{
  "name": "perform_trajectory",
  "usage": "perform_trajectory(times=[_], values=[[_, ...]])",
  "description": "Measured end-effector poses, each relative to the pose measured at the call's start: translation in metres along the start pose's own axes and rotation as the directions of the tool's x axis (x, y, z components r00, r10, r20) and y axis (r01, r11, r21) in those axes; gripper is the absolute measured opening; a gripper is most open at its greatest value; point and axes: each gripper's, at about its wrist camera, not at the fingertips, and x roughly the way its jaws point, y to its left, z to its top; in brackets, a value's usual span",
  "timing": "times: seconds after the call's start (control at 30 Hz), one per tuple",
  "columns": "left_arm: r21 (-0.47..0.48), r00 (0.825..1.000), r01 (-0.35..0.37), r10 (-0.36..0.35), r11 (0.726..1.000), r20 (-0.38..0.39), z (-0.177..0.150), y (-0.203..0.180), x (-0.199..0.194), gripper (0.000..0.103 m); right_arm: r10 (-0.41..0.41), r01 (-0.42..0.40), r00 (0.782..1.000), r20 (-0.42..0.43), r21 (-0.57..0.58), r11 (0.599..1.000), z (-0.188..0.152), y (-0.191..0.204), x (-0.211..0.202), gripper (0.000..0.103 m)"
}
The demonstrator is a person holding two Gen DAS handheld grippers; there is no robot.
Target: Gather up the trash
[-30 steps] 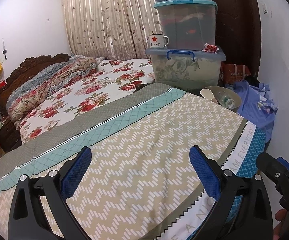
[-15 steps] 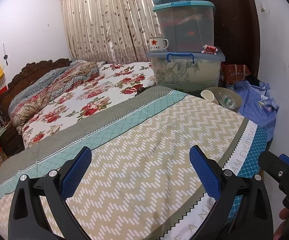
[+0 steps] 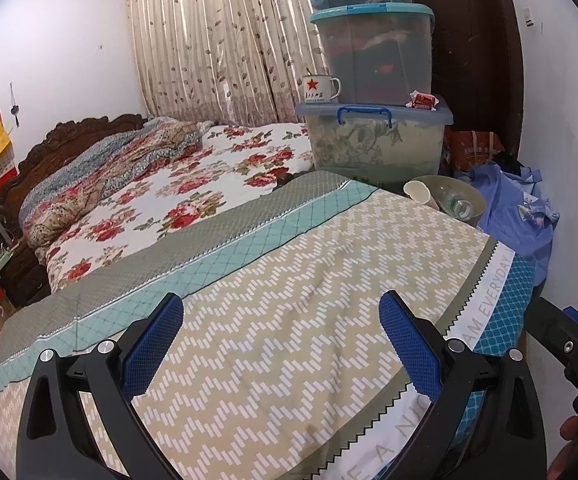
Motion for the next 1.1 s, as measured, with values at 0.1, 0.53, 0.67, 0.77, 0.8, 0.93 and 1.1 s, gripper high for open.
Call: perform_trajectory(times=[0.1,0.53,0.67,0.77,0.8,0.93,1.1], values=[[0.001,1.000,0.006,-0.006,1.000,-0.019,-0.0010,0.0004,0.0027,0.094,0.002,-0.002,1.000,-0.007,0.003,1.000,0.0000,-0.0009,0.0014,0.100],[-0.013,0.998,0.039,-0.040,0.999,-0.051,-0.0009,0.0039,0.0079,0.094,0.007,-0.007,1.000,-0.019,0.000,1.000,-0.0011,0.0009,0.0055,0.100],[-0.023,0.998,0.043,-0.044,0.999,-0.050,-0.0011,0.0044,0.0084,0.094,0.007,-0.007,1.000,-0.020,-0.003,1.000,-0.0005,0.0022,0.0067,0.100],[-0.025,0.998,0.037,-0.038,0.999,-0.051,-0.0011,0.0039,0.0089,0.094,0.008,-0.008,1.000,-0.019,-0.003,1.000,-0.0010,0.0026,0.0064,0.100],[-0.025,0.998,0.035,-0.037,0.999,-0.052,-0.0010,0.0041,0.0093,0.094,0.009,-0.009,1.000,-0.019,-0.005,1.000,-0.0002,0.0031,0.0069,0.100],[-0.018,0.998,0.022,-0.023,1.000,-0.055,-0.0012,0.0038,0.0107,0.094,0.011,-0.011,1.000,-0.021,-0.009,1.000,0.0011,0.0039,0.0081,0.100],[-0.015,0.999,0.009,-0.010,1.000,-0.050,-0.0012,0.0029,0.0090,0.094,0.010,-0.010,1.000,-0.022,-0.009,1.000,0.0017,0.0041,0.0094,0.100]])
